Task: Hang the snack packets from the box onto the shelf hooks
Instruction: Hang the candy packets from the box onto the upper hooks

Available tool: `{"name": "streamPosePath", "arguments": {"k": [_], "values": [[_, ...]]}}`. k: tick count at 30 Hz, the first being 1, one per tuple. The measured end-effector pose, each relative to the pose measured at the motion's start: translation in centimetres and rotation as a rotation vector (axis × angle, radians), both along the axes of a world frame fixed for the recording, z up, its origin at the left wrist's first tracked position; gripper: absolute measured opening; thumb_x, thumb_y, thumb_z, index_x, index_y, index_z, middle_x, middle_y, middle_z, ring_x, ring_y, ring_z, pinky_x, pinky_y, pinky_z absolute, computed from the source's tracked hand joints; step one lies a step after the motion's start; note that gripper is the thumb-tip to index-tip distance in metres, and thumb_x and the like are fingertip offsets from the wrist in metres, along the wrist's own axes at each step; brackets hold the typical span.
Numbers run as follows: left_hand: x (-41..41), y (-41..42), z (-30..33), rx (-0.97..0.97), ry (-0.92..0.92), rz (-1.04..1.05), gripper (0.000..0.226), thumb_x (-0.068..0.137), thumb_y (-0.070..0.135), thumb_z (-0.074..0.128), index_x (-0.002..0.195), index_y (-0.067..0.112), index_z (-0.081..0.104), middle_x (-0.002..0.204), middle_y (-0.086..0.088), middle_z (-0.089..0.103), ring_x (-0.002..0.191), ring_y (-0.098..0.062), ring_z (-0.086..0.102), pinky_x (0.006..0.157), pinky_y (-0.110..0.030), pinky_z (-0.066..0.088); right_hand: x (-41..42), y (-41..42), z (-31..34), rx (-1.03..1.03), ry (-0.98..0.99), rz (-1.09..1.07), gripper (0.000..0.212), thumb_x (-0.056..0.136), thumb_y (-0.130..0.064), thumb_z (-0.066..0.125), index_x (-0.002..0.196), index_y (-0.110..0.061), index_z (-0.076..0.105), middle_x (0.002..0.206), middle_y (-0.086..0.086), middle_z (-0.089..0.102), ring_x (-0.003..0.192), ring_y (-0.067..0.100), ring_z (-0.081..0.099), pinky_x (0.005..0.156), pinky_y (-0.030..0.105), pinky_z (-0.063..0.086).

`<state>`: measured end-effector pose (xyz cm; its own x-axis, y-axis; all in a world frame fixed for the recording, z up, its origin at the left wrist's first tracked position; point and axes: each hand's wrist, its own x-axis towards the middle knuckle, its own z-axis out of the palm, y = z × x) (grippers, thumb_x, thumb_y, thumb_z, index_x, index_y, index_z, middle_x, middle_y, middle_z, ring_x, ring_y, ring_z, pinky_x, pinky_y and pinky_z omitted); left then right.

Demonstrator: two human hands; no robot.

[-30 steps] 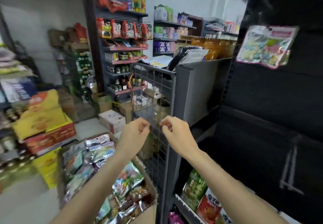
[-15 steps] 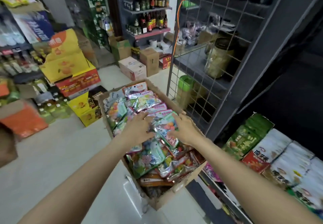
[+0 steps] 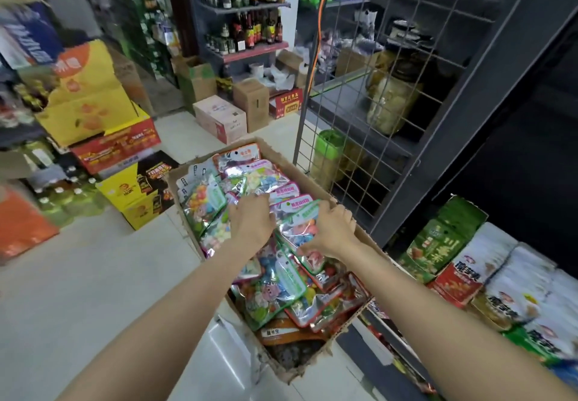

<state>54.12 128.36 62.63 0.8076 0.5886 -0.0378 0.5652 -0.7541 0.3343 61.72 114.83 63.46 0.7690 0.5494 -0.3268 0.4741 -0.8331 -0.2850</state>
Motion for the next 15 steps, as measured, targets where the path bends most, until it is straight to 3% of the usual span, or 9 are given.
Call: {"name": "streamPosePath", "arguments": {"k": [3, 6, 11, 15], "values": [[0.8, 0.7, 0.3, 0.001, 0.055, 0.003, 0.027, 0.090, 0.026, 0.055, 0.114, 0.013, 0.058, 0.119, -0.010, 0.055, 0.116, -0.028, 0.048, 0.100, -0.050, 0.035, 0.0, -0.1, 0.8, 0.064, -0.038, -0.066, 0.106, 0.060, -0.043, 0.086, 0.136, -0.007, 0.022, 0.130, 0.017, 0.035, 0.120, 0.033, 0.039, 0.102, 0.041, 0.036], [1.3, 1.0, 0.8, -0.050, 0.150, -0.033, 0.038, 0.086, 0.038, 0.062, 0.116, 0.015, 0.058, 0.118, -0.007, 0.057, 0.118, -0.029, 0.047, 0.101, -0.049, 0.030, 0.3, -1.0, 1.7, 0.212, -0.012, -0.162, 0.102, 0.056, -0.037, 0.090, 0.129, -0.012, 0.024, 0.126, 0.014, 0.037, 0.112, 0.033, 0.049, 0.096, 0.045, 0.044], [2.0, 0.5, 0.8, -0.043, 0.247, 0.021, 0.040, 0.078, 0.054, 0.067, 0.091, 0.016, 0.068, 0.118, -0.006, 0.060, 0.125, -0.032, 0.040, 0.104, -0.051, 0.027, 2.0, -3.1, 3.4, 0.454, 0.059, -0.260, 0.133, 0.059, -0.033, 0.089, 0.149, -0.023, -0.009, 0.133, 0.015, 0.048, 0.116, 0.033, 0.053, 0.098, 0.044, 0.044], [2.1, -0.6, 1.2, 0.020, 0.346, 0.016, 0.049, 0.072, 0.061, 0.067, 0.092, 0.017, 0.066, 0.128, -0.008, 0.054, 0.133, -0.032, 0.032, 0.107, -0.056, 0.021, 2.7, -4.7, 4.7, 0.567, 0.082, -0.301, 0.118, 0.063, -0.034, 0.087, 0.149, -0.020, 0.007, 0.127, 0.002, 0.056, 0.114, 0.024, 0.056, 0.096, 0.039, 0.044]]}}
